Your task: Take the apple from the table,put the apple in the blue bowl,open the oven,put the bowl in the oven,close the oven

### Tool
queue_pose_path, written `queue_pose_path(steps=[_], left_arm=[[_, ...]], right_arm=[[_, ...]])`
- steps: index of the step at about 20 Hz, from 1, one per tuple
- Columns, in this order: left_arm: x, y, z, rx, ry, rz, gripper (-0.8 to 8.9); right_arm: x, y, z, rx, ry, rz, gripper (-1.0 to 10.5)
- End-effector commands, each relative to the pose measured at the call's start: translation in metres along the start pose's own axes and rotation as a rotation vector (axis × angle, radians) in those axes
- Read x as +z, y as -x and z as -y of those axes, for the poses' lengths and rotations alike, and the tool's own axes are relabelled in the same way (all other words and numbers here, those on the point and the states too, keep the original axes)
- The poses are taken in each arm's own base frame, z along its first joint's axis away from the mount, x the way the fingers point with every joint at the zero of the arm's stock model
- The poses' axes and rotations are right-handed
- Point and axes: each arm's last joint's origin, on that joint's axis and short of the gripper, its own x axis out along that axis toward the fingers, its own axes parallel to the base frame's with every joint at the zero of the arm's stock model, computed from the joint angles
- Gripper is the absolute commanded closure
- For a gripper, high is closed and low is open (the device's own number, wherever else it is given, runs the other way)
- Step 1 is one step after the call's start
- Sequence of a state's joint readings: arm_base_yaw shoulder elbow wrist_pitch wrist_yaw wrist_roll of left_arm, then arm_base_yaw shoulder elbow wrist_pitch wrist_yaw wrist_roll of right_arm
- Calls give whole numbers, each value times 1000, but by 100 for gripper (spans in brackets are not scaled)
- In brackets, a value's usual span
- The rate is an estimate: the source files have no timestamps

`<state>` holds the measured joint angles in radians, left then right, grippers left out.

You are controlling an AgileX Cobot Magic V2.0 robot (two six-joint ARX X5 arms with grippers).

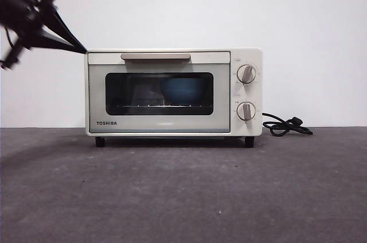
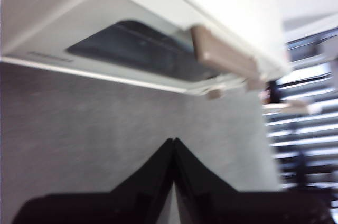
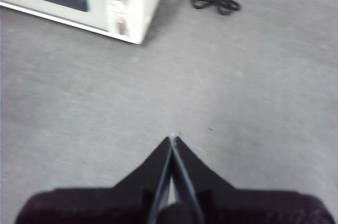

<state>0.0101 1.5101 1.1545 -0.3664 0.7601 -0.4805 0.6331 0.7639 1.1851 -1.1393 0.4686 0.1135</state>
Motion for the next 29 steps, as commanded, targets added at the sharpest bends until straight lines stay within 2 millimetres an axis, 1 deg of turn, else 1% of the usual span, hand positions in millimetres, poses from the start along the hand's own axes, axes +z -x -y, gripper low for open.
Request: queue_pose_path(steps=[1,3,4,6,9,11,14,16,19,21,22,24,26,27,29], left_arm=[[-13,22,14,128,-284,-12,821],[-25,48,31,244,-397,12,819],[-32,64,42,290,-442,41,819],[-45,88,59,333,-496,97,818],[-71,127,83,409,-567,189,817],[-90,147,93,421,-577,218,817],[-110,164,104,369,-598,251,817],[-115,170,107,344,-614,268,817],[-115,170,107,346,-615,270,817],[-111,166,105,354,-622,248,818],[-108,163,103,384,-673,235,817],[-101,156,97,438,-681,232,817],[-94,148,90,475,-743,310,817],[-94,143,84,466,-793,372,817],[-105,131,66,448,-872,494,817]], right_arm=[[-6,2,3,-62,7,-21,946],[-10,2,5,-96,18,-54,946],[-12,2,5,-98,28,-71,946],[-12,2,5,-99,7,-75,946],[-12,2,5,-100,3,-78,946],[-13,2,5,-101,6,-83,946],[-13,2,5,-101,7,-85,946],[-13,2,5,-101,7,-85,946],[-13,2,5,-101,7,-85,946],[-13,2,5,-101,7,-85,946],[-13,2,5,-101,7,-85,946],[-13,2,5,-101,7,-85,946],[-13,2,5,-101,7,-85,946],[-13,2,5,-101,7,-85,946],[-13,2,5,-101,8,-86,946]])
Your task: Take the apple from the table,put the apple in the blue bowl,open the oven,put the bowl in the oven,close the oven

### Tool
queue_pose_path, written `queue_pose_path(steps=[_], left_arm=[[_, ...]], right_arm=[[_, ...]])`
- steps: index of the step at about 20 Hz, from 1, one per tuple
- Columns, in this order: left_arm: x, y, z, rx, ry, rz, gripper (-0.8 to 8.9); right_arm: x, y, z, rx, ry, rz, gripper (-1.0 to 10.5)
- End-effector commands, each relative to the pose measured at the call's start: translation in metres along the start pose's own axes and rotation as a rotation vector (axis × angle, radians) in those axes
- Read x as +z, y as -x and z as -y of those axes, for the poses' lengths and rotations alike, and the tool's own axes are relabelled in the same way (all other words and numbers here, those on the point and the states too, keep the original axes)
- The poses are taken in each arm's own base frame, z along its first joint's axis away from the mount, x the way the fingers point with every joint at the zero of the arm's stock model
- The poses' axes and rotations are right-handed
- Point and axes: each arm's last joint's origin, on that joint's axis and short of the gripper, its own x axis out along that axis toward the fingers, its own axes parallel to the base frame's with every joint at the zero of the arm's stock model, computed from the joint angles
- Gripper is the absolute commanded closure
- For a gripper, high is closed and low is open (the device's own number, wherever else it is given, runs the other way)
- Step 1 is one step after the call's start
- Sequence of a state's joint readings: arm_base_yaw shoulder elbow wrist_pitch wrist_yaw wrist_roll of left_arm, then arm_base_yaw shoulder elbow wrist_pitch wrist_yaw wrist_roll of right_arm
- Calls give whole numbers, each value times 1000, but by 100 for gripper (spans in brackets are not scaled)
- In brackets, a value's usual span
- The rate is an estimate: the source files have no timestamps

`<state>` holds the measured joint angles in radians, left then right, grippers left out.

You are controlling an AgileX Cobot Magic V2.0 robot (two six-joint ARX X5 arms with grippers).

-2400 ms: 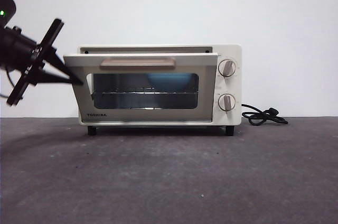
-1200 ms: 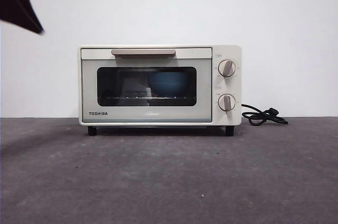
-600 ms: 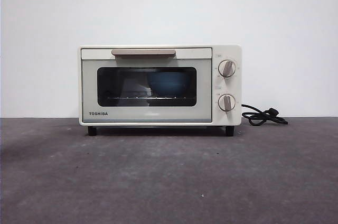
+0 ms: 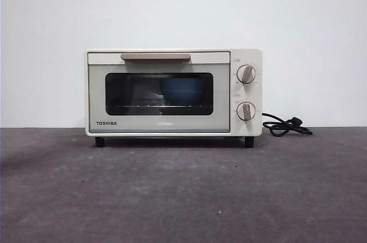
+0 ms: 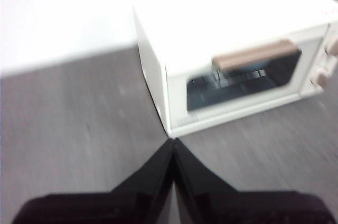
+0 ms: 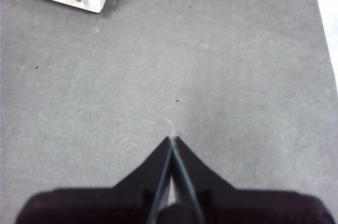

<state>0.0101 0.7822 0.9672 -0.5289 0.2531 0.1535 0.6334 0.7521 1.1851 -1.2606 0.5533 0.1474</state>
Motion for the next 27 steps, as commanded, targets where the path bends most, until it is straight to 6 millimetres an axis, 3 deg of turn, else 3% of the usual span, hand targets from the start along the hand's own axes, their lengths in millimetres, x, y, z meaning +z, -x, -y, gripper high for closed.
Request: queue_pose_path(steps=[1,6,11,16,27], left_arm=[[-36,-10,2,32,-71,133,817],[-134,-18,10,165,-19,179,817],[-192,-19,17,181,33,180,817],[-218,-15,19,297,134,158,817],[-219,-16,18,317,114,138,817]], right_arm=[[-1,-2,-1,-5,-11,-4,946],[0,-3,-2,-6,-9,-8,946],[0,-3,-2,-6,-9,-8,946],[0,-3,-2,-6,-9,-8,946],[0,-3,-1,-6,-10,-8,946]])
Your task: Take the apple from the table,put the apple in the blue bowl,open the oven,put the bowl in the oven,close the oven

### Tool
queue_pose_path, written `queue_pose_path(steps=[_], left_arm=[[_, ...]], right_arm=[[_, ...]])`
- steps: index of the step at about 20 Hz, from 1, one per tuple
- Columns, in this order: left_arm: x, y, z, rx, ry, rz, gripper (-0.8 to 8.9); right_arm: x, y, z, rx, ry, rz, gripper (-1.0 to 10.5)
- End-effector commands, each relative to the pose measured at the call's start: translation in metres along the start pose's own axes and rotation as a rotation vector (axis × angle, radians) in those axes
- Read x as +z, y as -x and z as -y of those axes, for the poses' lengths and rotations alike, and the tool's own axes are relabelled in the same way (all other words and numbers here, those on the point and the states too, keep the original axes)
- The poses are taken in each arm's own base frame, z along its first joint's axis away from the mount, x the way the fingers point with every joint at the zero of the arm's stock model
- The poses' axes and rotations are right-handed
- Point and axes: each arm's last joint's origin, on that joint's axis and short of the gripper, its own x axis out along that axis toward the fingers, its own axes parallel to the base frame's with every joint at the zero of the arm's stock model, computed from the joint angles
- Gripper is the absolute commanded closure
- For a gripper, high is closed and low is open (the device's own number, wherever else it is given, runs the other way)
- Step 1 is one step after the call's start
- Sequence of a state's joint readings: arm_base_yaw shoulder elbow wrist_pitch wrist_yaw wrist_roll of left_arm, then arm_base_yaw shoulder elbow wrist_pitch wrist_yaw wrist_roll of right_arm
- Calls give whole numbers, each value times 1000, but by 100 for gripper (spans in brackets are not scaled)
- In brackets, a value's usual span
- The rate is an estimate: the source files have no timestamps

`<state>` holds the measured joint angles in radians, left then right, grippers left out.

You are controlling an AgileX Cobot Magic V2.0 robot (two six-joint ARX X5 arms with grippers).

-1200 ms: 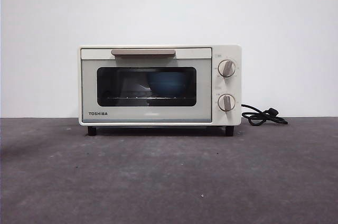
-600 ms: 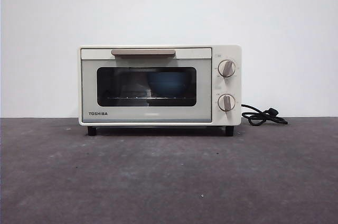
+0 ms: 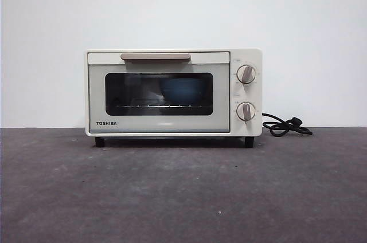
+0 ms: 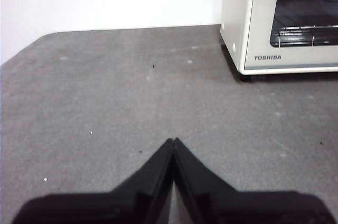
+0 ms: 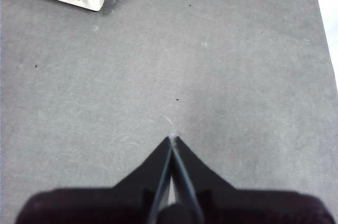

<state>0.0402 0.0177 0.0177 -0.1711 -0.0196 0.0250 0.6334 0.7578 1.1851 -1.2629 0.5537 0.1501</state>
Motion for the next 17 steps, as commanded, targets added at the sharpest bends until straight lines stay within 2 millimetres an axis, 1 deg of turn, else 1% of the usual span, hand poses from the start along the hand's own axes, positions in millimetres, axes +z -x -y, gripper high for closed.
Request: queue_pose_path(steps=[1,11,13,15,17], left_arm=[[-3,-2,0,1,-2,-14,817],[-7,-4,0,0,-3,-61,817],[-7,-5,0,0,-3,-65,817],[-7,-5,0,0,-3,-66,817],[-7,-5,0,0,-3,-66,817]], right_arm=[[0,-1,-1,-4,-11,-1,946],[-1,-1,-1,-3,-11,-1,946],[-1,-1,3,-35,-4,8,946],[-6,2,12,-90,-99,62,946],[-18,-4,19,-115,-258,208,946]])
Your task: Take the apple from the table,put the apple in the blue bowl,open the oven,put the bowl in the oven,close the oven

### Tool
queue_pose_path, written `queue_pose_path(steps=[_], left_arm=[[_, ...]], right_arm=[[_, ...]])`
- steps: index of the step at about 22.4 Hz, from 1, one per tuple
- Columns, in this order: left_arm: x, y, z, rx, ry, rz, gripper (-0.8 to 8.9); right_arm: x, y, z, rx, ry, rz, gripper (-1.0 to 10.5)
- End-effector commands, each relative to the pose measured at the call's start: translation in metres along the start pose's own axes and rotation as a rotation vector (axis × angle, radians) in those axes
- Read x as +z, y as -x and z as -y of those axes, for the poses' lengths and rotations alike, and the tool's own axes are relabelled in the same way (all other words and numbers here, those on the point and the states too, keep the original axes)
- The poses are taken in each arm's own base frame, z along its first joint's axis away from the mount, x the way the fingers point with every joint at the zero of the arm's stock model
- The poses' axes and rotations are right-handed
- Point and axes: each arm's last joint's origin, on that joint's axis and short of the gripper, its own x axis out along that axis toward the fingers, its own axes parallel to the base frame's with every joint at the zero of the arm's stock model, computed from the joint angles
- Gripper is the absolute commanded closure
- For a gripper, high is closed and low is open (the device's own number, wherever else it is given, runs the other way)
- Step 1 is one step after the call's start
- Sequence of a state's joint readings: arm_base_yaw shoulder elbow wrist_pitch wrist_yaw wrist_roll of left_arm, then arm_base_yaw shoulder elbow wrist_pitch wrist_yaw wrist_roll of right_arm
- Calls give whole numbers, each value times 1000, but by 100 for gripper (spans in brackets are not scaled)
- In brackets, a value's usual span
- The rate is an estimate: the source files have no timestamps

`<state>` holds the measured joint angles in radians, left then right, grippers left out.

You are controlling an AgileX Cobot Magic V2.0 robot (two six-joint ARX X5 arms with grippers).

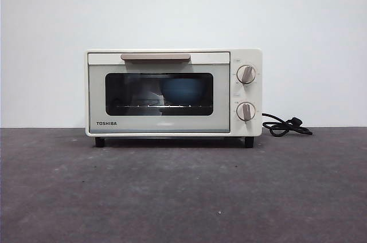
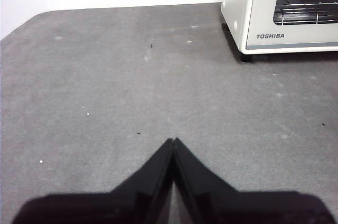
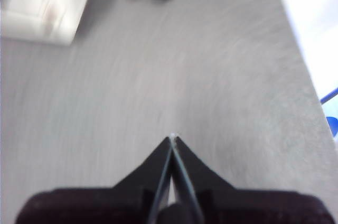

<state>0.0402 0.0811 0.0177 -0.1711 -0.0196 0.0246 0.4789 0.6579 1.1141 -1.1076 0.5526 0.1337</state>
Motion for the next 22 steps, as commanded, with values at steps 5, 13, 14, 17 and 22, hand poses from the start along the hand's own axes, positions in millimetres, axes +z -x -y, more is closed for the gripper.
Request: queue_pose_path(steps=[5,13,14,17,22], left_arm=[[-3,-1,0,1,-2,-3,817],[-3,-1,0,1,-2,-3,817],[-3,-1,0,1,-2,-3,817],[-3,-1,0,1,-2,-3,817],[-3,-1,0,2,-2,-3,817]], right_arm=[[-75,-56,0,-42,-208,371,946],[-146,-118,-14,108,-207,414,946],[-150,-120,-15,106,-207,417,946],[-160,-126,-17,90,-191,421,946],[-175,-133,-21,84,-180,405,946]])
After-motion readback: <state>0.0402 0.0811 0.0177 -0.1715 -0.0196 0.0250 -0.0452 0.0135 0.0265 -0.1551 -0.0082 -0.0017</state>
